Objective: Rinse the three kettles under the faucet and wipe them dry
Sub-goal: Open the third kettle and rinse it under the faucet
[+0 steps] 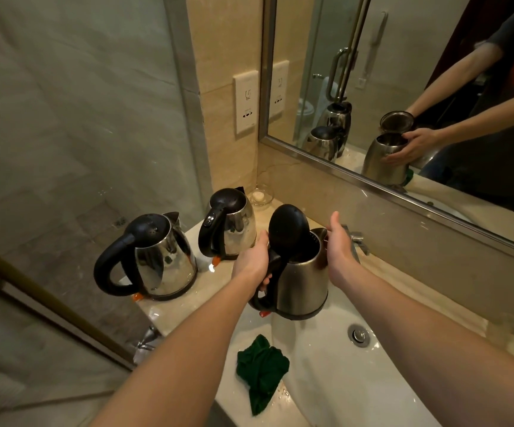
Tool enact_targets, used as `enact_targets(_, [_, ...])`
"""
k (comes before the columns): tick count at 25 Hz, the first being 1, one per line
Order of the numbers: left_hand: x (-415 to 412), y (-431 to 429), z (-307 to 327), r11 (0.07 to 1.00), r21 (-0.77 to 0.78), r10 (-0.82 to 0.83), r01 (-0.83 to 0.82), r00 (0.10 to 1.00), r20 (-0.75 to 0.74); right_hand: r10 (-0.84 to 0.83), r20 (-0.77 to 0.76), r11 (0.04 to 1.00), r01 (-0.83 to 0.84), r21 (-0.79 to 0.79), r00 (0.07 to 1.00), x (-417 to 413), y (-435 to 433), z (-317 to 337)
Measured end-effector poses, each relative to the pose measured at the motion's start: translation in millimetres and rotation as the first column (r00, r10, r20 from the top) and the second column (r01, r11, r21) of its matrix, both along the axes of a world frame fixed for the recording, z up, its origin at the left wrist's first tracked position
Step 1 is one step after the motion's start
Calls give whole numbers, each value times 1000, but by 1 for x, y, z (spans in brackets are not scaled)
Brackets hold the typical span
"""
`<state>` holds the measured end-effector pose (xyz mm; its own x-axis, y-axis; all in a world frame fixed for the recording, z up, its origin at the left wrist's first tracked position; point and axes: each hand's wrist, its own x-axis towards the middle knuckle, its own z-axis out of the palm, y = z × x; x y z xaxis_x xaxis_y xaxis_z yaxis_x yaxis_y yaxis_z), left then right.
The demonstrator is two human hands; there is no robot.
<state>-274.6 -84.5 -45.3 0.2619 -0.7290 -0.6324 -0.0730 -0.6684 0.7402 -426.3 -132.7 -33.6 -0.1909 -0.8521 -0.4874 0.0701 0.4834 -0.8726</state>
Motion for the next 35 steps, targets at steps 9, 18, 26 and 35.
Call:
enact_targets(9, [-1, 18, -16, 995, 90, 52, -37, 984, -170, -61, -91, 997, 57, -50, 994, -12, 19, -18])
enact_targets(18, [-23, 33, -52, 989, 130, -48, 68, 987, -155, -247, -161, 969, 241, -56, 956, -42, 50, -52])
enact_targets(26, [-59, 33, -77, 988, 148, -20, 32, 996, -83, -281, -200, 957, 288, 10, 939, -79, 60, -83])
enact_targets(35, [-88, 17, -109, 978, 130, 146, -161, 982, 123, -191, -236, 977, 208, 49, 953, -106, 44, -108])
